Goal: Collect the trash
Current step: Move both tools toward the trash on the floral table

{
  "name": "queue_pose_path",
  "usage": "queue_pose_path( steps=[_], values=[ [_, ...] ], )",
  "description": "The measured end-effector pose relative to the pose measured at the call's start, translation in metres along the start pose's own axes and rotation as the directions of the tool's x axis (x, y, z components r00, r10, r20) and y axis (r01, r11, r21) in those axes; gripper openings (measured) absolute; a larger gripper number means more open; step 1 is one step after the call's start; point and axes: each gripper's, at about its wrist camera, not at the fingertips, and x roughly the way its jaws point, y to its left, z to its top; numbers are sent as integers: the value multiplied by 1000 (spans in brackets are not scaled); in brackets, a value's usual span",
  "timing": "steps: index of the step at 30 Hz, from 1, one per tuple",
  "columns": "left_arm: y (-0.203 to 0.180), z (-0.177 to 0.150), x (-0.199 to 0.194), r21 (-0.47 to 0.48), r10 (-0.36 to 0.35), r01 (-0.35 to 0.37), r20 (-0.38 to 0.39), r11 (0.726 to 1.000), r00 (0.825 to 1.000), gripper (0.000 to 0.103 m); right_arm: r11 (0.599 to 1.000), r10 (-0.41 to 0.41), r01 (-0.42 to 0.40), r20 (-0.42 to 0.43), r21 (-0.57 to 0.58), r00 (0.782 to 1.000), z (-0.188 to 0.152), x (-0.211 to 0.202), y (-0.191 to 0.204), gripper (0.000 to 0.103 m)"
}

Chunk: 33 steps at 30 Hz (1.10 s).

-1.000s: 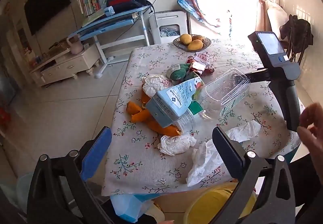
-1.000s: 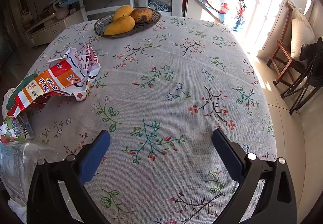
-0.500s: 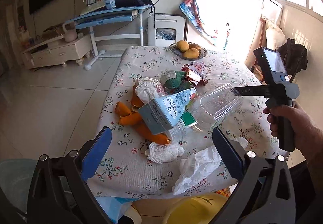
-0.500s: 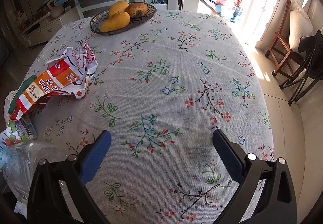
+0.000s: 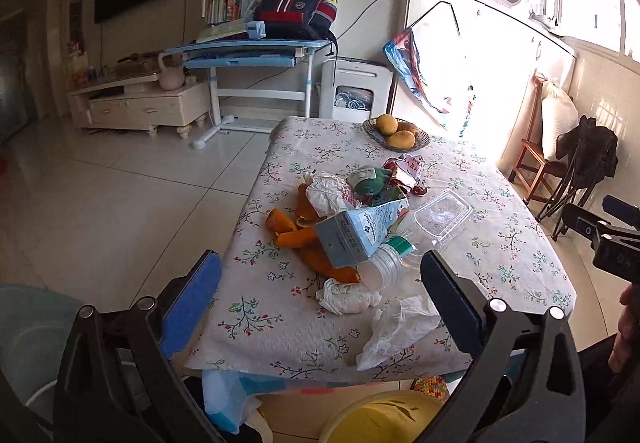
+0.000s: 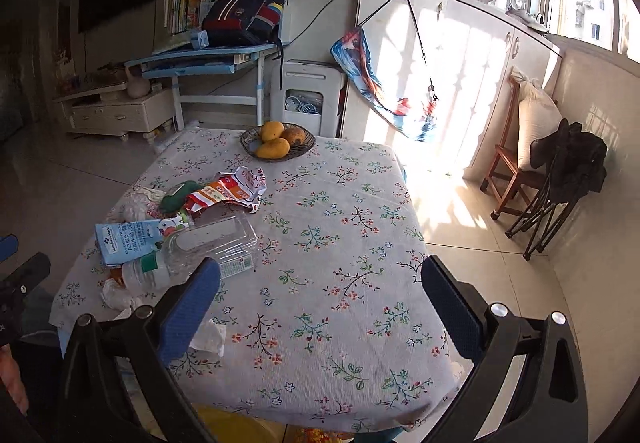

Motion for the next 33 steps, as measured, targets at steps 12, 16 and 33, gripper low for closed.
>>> queue_pose_path(
  steps=[12,16,33],
  values=[
    [-3,-14,-3,30,20,-21,34,999,999,97,996,79,-73,118,-56,990,5,-39,41,97],
    [-2,-17,4,13,10,-10,13,1000,1000,97,993,101,-94,103,-69,989,0,-36,46,97],
    [-5,-20,12,12,13,-13,13,1000,1000,97,989,136,-132,59,-68,989,-3,-34,46,97]
  ],
)
